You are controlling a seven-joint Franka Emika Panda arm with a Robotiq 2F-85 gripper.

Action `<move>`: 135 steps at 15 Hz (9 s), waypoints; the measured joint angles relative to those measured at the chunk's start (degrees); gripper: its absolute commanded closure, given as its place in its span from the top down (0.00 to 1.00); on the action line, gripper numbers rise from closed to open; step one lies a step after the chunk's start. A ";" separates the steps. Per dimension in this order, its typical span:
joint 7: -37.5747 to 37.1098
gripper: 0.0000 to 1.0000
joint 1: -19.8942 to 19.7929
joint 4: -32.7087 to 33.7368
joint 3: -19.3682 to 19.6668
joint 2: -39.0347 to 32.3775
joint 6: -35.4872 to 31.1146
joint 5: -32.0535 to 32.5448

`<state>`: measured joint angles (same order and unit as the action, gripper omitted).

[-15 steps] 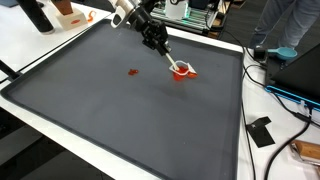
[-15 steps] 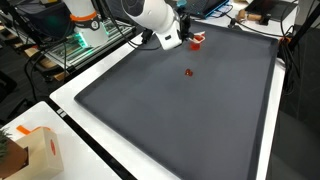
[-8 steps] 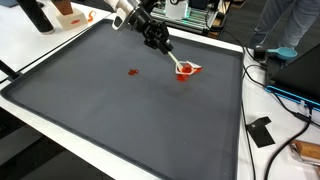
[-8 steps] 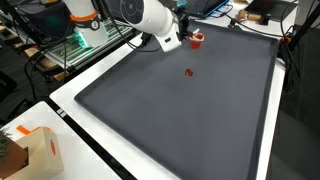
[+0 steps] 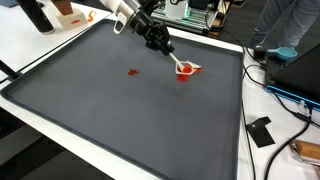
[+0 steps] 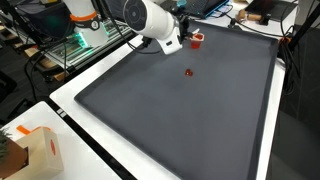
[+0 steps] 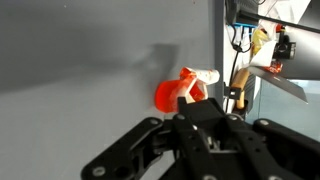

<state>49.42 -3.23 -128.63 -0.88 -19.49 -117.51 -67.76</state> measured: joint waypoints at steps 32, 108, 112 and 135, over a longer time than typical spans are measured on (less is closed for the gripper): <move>-7.07 0.06 -2.56 4.38 3.12 -6.63 14.33 -2.94; -59.50 0.06 3.63 16.61 1.88 12.26 9.55 52.06; -67.47 0.06 7.21 19.63 -0.50 12.16 9.64 62.11; -101.69 0.06 21.25 27.16 -5.98 4.20 19.29 92.48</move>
<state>-52.27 18.01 -101.47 -6.85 -15.29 -98.22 24.71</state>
